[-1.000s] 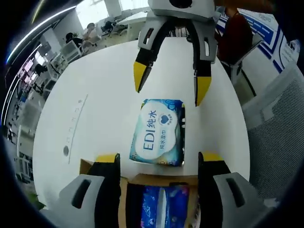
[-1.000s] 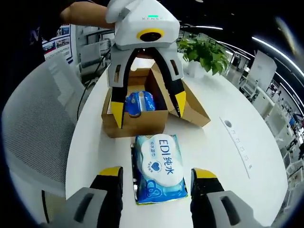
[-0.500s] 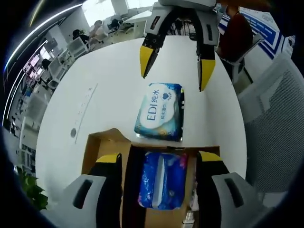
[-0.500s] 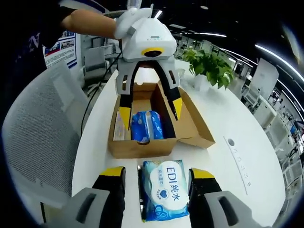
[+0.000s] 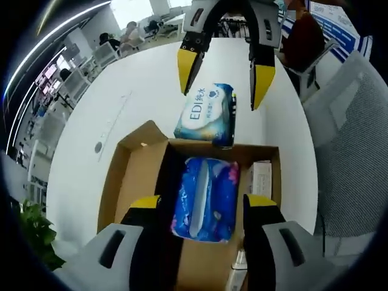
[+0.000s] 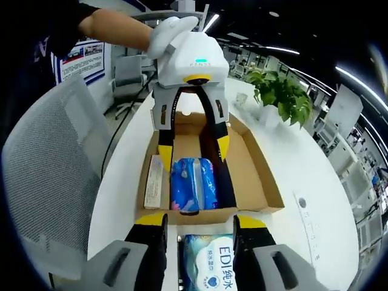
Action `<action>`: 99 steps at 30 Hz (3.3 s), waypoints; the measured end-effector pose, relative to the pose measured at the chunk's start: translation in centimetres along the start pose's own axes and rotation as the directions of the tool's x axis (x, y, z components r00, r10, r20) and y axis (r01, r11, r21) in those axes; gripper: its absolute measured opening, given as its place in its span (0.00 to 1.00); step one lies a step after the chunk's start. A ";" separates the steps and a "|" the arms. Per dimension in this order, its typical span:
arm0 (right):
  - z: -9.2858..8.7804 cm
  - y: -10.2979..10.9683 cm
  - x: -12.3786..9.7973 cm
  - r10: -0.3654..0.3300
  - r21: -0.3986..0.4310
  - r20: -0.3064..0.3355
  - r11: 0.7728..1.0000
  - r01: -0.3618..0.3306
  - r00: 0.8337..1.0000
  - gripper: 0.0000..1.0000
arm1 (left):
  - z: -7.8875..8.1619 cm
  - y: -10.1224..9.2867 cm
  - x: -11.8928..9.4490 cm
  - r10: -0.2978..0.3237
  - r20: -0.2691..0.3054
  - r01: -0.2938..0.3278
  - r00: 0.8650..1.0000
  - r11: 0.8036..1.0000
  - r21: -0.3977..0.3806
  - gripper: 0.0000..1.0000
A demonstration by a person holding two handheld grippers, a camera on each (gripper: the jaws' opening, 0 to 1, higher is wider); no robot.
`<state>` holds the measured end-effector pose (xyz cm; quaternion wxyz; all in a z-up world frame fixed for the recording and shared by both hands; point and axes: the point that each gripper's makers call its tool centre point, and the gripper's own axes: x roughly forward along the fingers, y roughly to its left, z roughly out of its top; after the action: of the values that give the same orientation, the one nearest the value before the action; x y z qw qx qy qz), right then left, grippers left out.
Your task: Operate the shoe box by opening the lid, removing the specified soft item, and placing it in the target area until the item is outside and the box remains undamaged.
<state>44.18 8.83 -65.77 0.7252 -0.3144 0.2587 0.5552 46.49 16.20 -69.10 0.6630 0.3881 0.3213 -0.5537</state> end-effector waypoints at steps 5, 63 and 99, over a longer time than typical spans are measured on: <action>0.4 0.0 1.6 -0.009 -0.015 -0.015 1.000 0.009 1.000 0.33 | -1.1 0.3 -0.1 0.014 0.012 -0.013 1.000 1.000 -0.017 0.43; 1.0 -0.5 10.3 -0.185 -0.174 -0.103 0.971 0.166 0.977 0.00 | -4.9 1.8 2.3 0.159 0.034 -0.156 0.987 0.984 -0.083 0.00; 8.8 -1.4 4.6 -0.284 -0.178 0.071 0.940 0.292 0.956 0.00 | -2.0 3.2 -6.4 0.286 0.067 -0.286 0.956 0.958 -0.012 0.00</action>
<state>46.94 18.07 -62.93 0.7715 -0.4031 0.1408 0.4717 48.46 21.32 -64.05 0.7472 0.4106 0.2398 -0.4644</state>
